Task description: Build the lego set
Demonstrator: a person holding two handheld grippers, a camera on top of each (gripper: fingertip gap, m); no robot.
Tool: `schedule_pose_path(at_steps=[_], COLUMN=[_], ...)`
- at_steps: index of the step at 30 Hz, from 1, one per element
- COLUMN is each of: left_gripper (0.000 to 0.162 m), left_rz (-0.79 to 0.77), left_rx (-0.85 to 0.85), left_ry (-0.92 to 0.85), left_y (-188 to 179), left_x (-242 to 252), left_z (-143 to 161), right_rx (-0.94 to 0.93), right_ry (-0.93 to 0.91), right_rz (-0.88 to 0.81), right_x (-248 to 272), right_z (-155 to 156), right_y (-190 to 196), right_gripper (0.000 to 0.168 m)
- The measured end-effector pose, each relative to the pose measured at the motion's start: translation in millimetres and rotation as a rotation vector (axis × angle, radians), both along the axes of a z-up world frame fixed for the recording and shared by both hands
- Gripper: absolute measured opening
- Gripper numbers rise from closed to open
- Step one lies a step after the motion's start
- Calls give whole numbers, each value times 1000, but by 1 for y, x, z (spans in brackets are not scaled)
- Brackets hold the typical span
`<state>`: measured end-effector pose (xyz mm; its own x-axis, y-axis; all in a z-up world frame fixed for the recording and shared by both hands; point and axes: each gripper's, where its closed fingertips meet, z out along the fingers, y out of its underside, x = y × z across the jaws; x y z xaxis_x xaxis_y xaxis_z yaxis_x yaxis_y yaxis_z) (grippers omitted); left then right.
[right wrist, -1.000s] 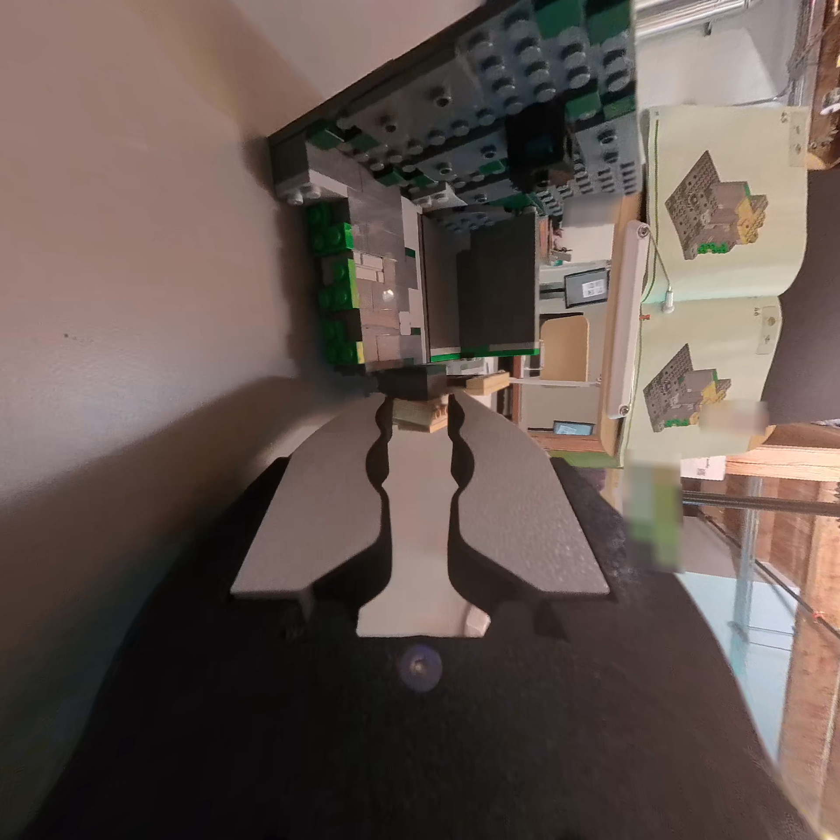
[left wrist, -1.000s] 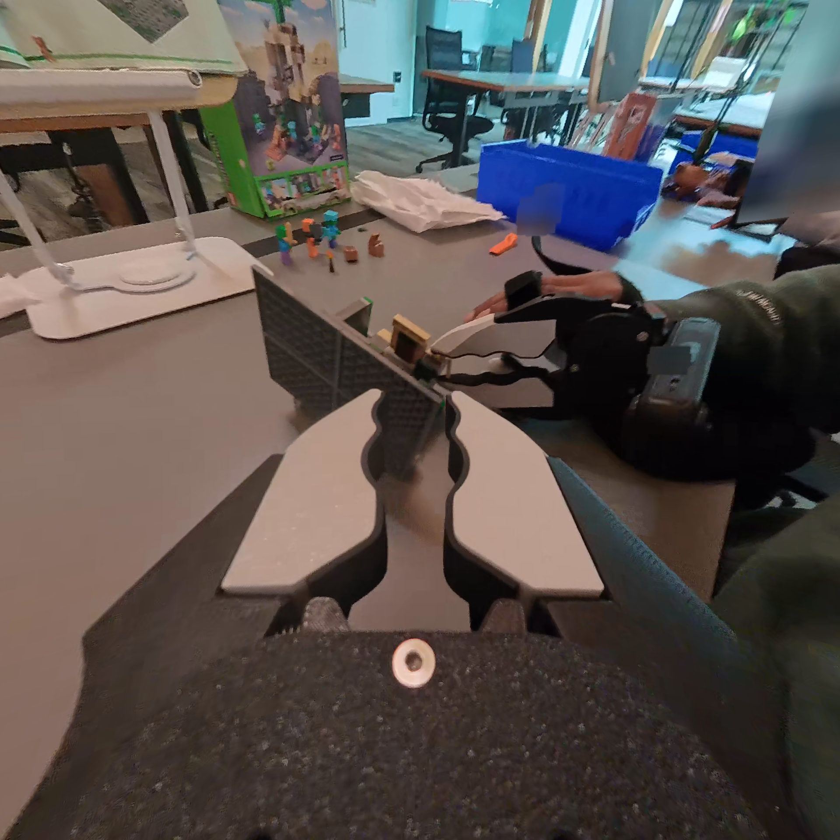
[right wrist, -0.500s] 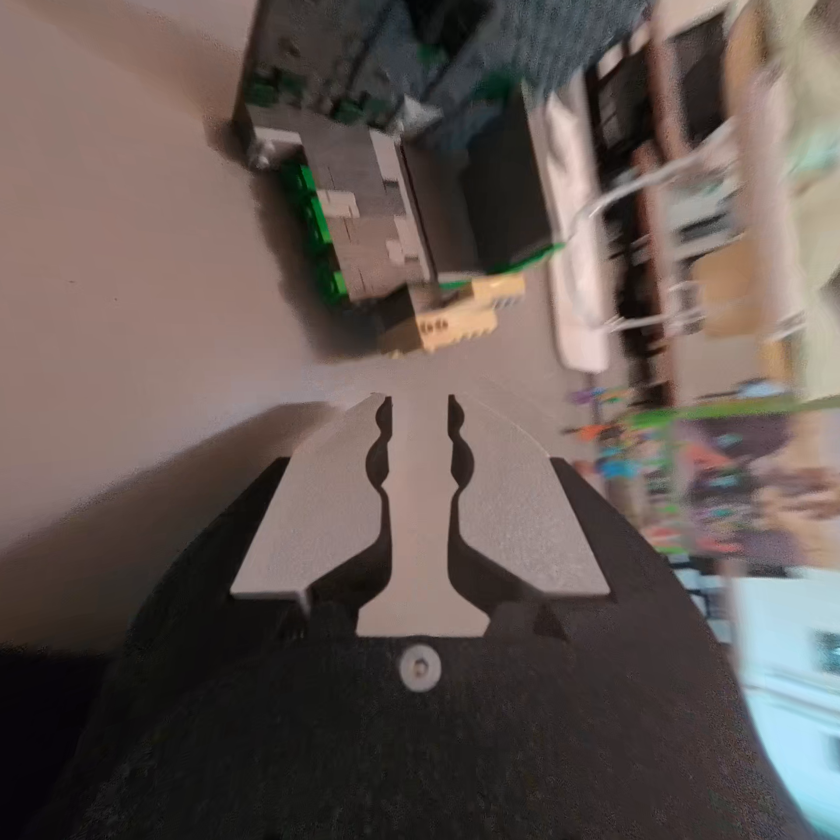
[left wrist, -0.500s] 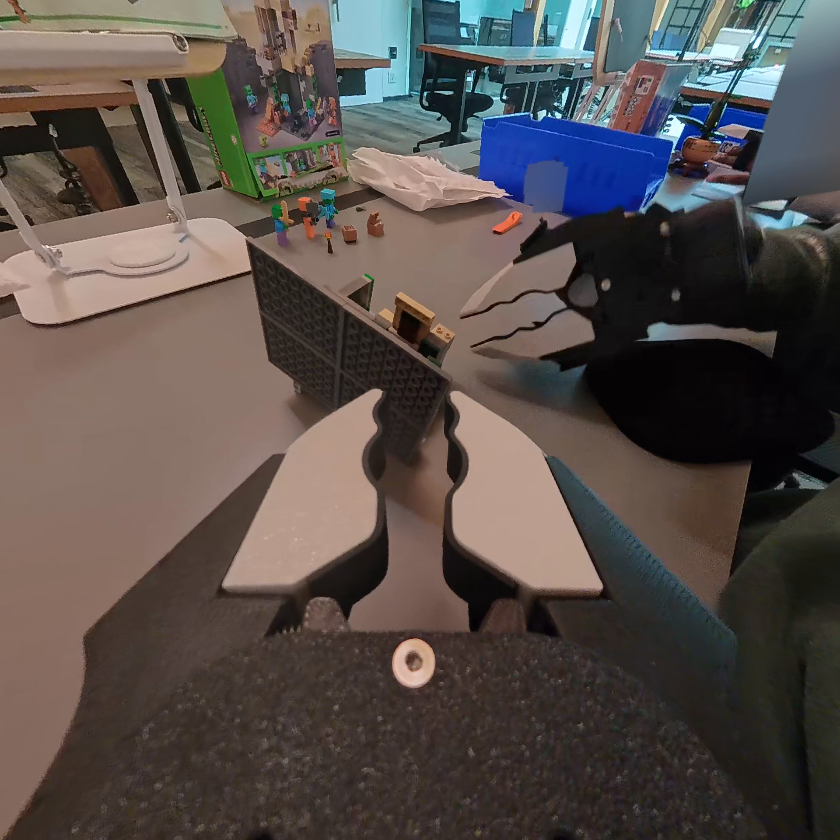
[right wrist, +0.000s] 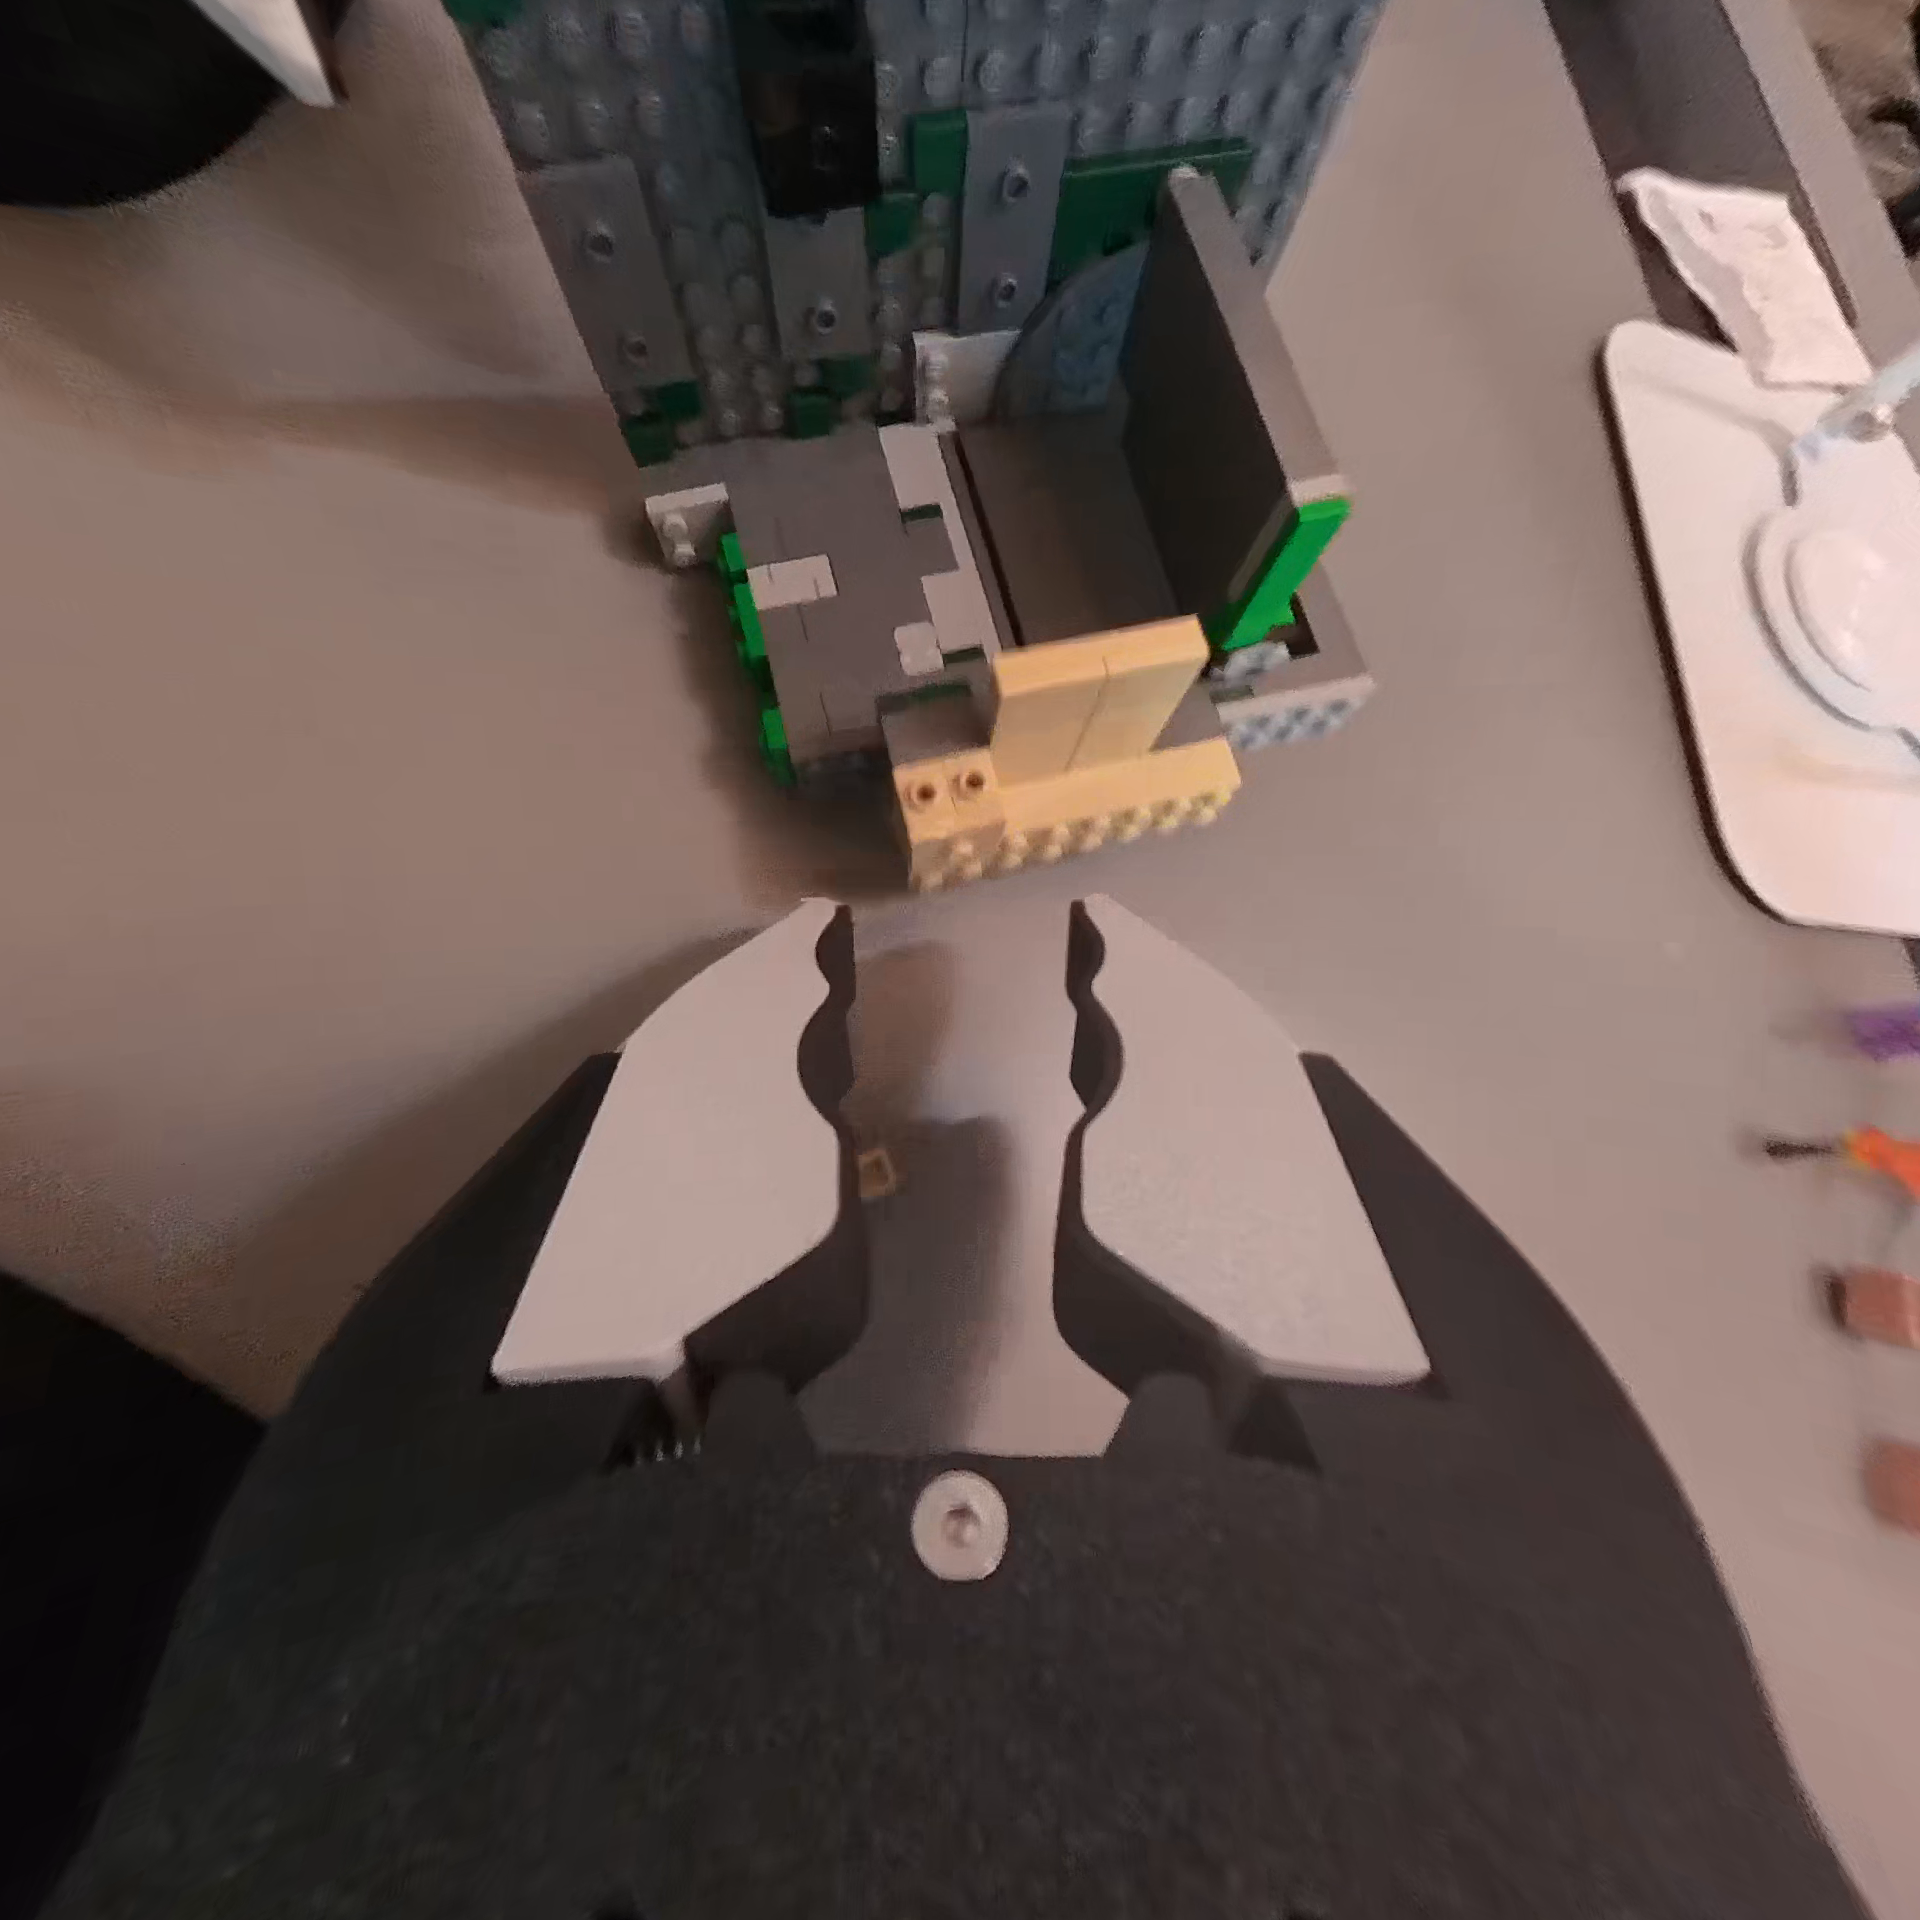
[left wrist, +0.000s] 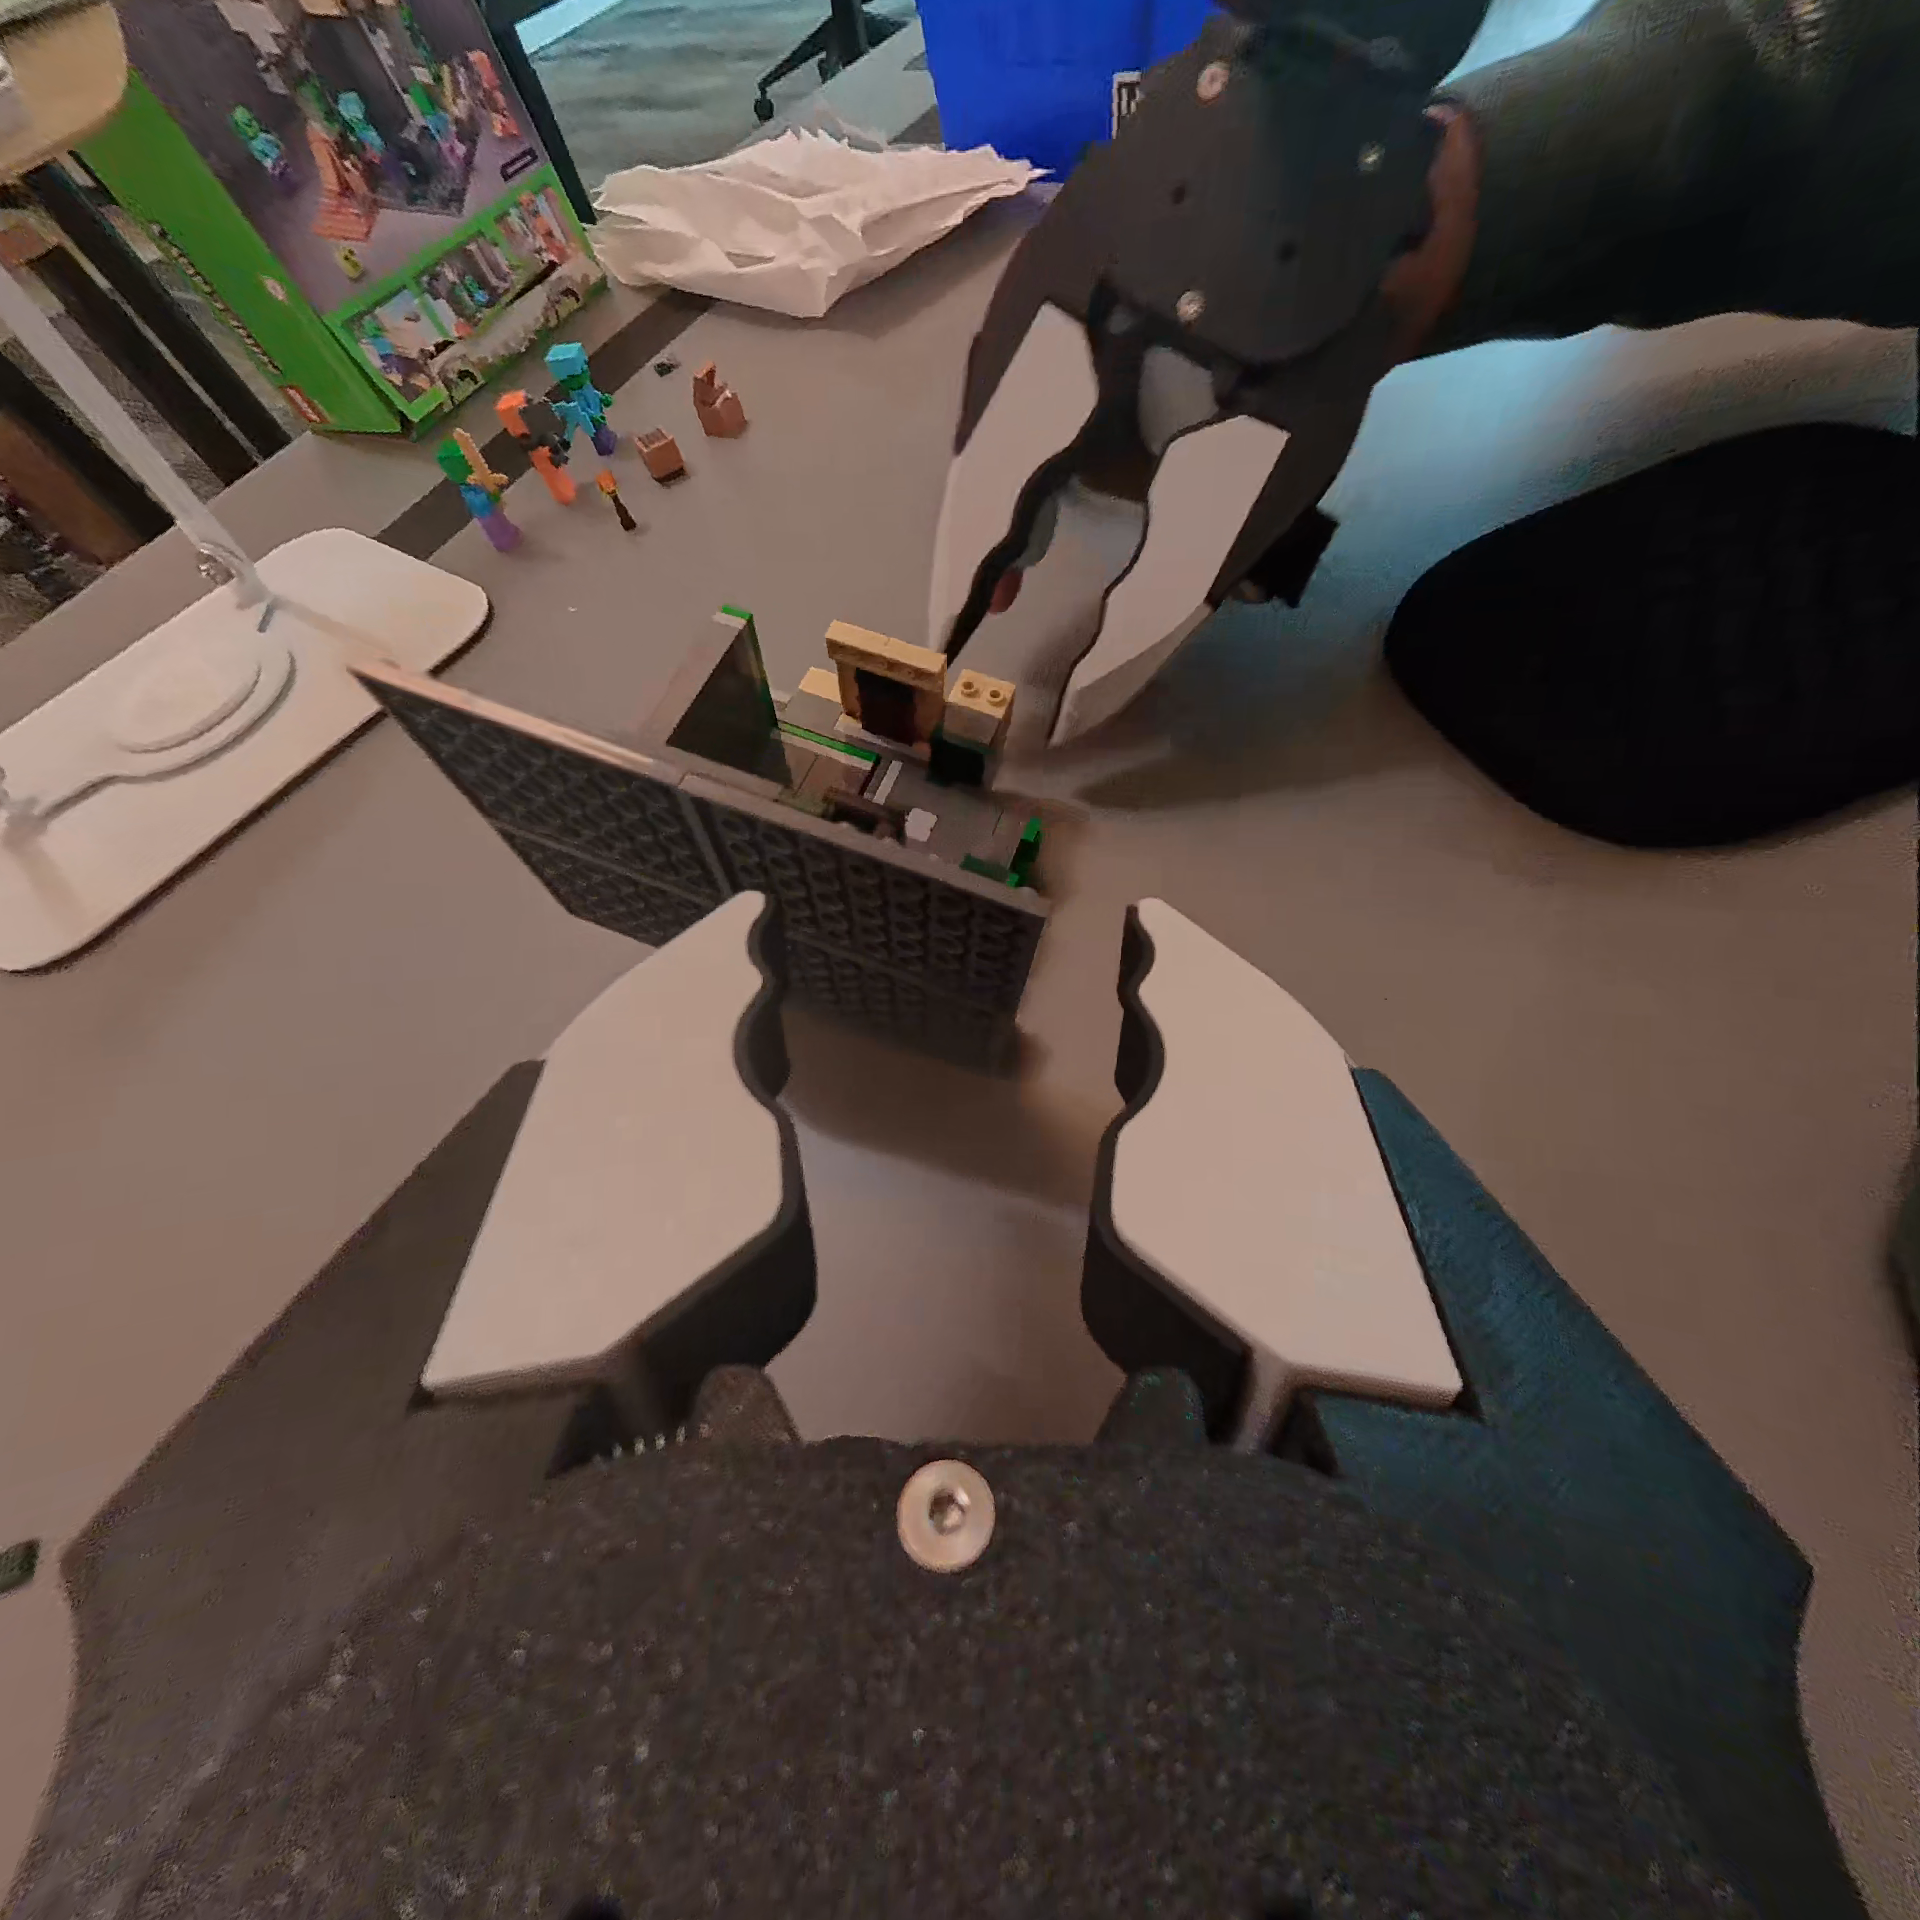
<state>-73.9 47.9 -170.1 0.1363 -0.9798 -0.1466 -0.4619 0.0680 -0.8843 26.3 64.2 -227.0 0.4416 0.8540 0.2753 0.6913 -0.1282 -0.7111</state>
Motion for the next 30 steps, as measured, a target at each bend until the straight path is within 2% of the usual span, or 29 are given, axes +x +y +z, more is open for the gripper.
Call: schedule_pose_path(at_steps=[1, 3, 5, 9, 17, 22, 28, 30], left_gripper=[61, 62, 63, 63, 64, 65, 76, 70], left_rz=[-1, 3, 9, 21, 21, 44, 102, 155], left_rx=[-2, -9, -15, -39, -46, 138, 335, 418], left_ry=[-2, -1, 4, -9, -37, -17, 49, 47], left_y=[0, 0, 1, 4, 5, 15, 29, 35], left_x=[1, 0, -2, -6, -13, -11, -3, -1], left_z=[0, -2, -6, -10, -13, -19, -30, -24], right_rx=[18, 69, 102, 53, -226, -375, -518, -523], right_ry=[11, 8, 0, 52, 297, 384, 459, 457], right_rz=[22, 59, 89, 106, 55, 62, 43, 53], right_x=[-5, -13, -16, -19, -18, -20, -26, -28], right_z=[1, 3, 4, 6, 23, 35, 44, 44], right_y=[3, 7, 8, 7, 11, 8, 4, 1], right_gripper=[38, 33, 19, 17, 16, 16, 16, 16])
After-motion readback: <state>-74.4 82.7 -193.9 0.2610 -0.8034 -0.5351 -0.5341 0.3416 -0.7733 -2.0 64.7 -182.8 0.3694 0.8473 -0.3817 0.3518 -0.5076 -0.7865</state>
